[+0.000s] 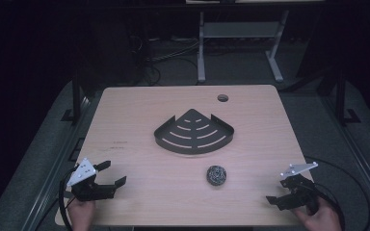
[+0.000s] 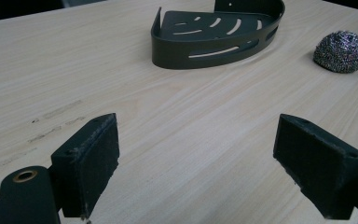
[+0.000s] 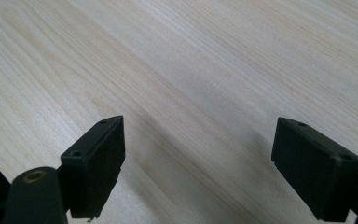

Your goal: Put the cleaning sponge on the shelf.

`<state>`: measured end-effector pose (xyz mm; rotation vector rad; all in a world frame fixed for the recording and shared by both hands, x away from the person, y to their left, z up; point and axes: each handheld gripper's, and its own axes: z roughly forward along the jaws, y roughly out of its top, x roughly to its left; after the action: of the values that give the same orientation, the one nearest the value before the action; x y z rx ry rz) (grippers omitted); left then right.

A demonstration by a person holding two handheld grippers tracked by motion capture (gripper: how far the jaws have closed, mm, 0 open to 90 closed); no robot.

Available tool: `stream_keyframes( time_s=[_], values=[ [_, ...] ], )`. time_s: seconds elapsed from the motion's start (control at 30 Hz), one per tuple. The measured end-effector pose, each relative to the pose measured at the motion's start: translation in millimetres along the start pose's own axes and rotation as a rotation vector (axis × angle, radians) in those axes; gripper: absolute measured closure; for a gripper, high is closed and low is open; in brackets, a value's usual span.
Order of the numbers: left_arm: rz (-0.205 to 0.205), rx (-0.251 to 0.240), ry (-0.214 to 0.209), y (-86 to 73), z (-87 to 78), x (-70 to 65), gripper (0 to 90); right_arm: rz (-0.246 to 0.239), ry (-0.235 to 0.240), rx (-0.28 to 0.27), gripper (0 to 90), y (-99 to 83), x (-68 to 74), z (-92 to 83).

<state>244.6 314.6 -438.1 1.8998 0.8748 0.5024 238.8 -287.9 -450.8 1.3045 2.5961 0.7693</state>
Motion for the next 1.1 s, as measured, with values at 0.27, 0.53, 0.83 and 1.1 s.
stream_keyframes(
  time_s=[0.27,0.53,0.83,1.1],
  values=[
    [0.000,0.005,-0.004,0.3,2.4,-2.0,13.7,-0.028,0.016,0.013,16.5,5.2,4.9,1.7],
    [-0.002,0.004,-0.004,0.2,2.4,-2.9,13.7,-0.064,0.032,0.022,16.2,15.6,16.1,2.4],
    [-0.007,-0.001,0.002,-0.9,0.3,-0.4,13.7,-0.131,0.046,0.056,16.0,32.7,31.0,9.4],
    [-0.004,0.000,-0.001,-0.4,1.0,-1.3,13.7,-0.163,0.059,0.070,15.9,44.7,37.5,12.4]
  ],
)
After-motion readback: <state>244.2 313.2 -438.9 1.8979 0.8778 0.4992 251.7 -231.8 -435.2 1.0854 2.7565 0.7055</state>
